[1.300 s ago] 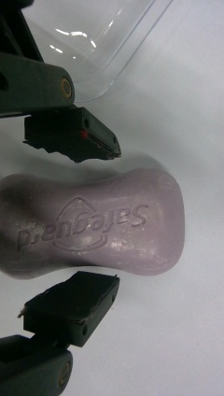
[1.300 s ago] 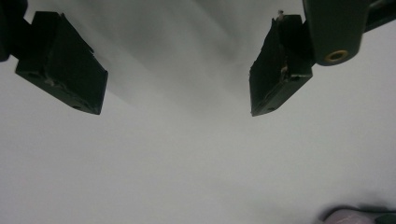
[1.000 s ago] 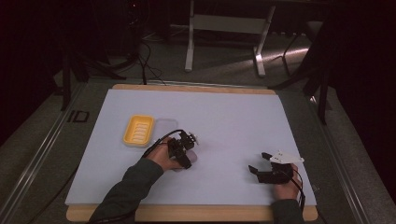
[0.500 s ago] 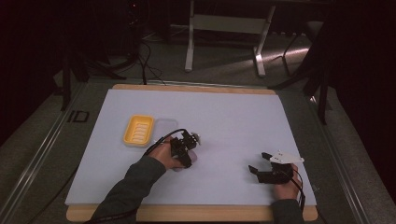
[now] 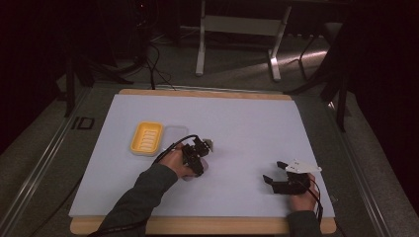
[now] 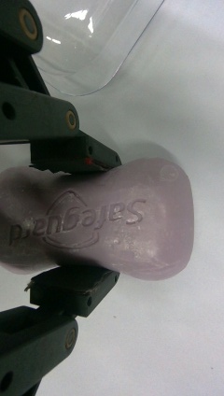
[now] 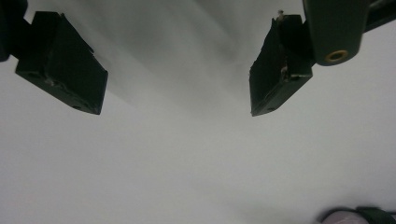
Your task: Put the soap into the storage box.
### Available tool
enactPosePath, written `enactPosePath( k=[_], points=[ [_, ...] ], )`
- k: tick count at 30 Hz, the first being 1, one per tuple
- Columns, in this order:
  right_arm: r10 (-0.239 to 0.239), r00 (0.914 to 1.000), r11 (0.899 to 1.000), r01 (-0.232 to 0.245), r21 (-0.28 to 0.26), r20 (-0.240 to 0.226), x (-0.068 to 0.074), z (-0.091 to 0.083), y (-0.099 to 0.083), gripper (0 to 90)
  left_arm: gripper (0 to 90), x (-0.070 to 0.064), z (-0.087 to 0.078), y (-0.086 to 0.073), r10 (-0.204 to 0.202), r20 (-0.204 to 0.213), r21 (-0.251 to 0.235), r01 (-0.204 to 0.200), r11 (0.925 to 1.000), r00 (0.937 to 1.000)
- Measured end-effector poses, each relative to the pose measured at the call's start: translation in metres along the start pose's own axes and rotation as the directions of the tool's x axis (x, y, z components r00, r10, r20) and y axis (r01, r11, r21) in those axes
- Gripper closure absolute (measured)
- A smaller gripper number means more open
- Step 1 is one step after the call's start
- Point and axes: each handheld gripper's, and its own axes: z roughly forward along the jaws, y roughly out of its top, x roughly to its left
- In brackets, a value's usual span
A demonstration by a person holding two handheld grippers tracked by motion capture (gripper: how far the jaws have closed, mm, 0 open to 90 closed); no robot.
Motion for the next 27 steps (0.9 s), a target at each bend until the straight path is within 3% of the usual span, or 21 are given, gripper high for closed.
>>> enactPosePath(
  k=[8,27],
  points=[
    [0.000,1.0000,1.000,0.000,-0.002,0.000,-0.0001,-0.0001,-0.0001,19.0,49.2,0.0035,-0.0014,-0.0019,0.014,0.018,0.011,-0.014,0.9998,0.9997],
    [0.000,1.0000,1.000,0.000,-0.002,0.000,-0.0001,-0.0001,-0.0001,19.0,49.5,0.0073,-0.0094,-0.0045,0.020,0.005,0.004,-0.020,0.9998,0.9998]
  ],
)
